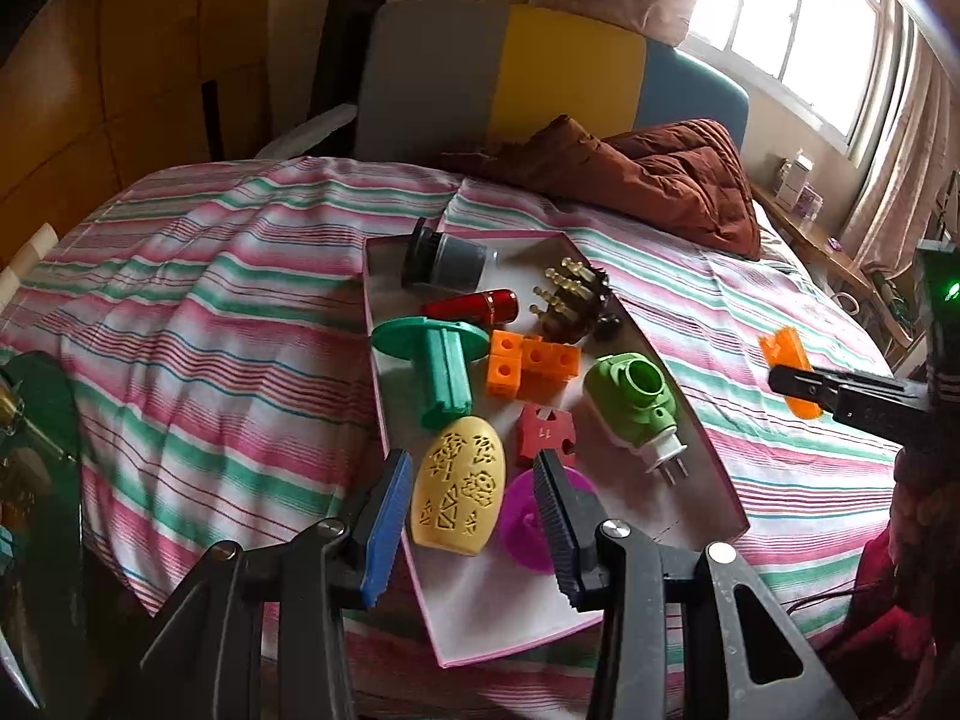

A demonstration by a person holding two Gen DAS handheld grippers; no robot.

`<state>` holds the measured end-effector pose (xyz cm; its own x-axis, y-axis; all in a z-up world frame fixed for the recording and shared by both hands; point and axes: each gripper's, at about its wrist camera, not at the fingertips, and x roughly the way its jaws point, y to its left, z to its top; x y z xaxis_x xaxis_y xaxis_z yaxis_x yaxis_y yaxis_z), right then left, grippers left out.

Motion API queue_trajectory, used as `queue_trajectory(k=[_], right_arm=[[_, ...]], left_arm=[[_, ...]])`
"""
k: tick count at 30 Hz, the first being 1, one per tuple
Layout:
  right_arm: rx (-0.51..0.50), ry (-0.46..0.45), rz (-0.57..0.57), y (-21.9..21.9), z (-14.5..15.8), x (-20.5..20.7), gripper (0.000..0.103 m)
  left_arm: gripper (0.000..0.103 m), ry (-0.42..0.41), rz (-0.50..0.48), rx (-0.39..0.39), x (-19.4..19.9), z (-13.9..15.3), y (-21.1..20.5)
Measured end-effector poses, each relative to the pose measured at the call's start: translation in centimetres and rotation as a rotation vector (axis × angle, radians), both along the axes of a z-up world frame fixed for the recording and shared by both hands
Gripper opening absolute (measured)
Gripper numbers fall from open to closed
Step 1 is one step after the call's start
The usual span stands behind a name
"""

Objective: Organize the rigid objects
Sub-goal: 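Carry the orange chute into the tray and open the right gripper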

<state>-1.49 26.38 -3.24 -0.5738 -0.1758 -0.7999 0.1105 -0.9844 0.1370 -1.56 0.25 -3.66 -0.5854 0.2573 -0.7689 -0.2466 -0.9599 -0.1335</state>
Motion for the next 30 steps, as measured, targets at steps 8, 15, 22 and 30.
queue_trajectory(k=[8,15,22,30], right_arm=[[0.009,0.011,0.195,-8.9,0.5,-1.5,0.026],[0.029,-0.03,0.247,-11.7,-1.0,-3.1,0.026],[0.049,-0.095,0.265,-12.9,-3.8,-5.0,0.027],[0.044,-0.091,0.258,-13.3,-4.3,-5.2,0.03]], left_arm=[[0.042,-0.017,0.023,0.004,0.1,-0.6,-1.0],[0.042,-0.03,0.051,0.015,-0.1,-1.2,-2.0],[0.042,-0.043,0.072,0.019,-0.3,-1.6,-2.7],[0.042,-0.056,0.085,0.01,-0.4,-1.9,-2.9]])
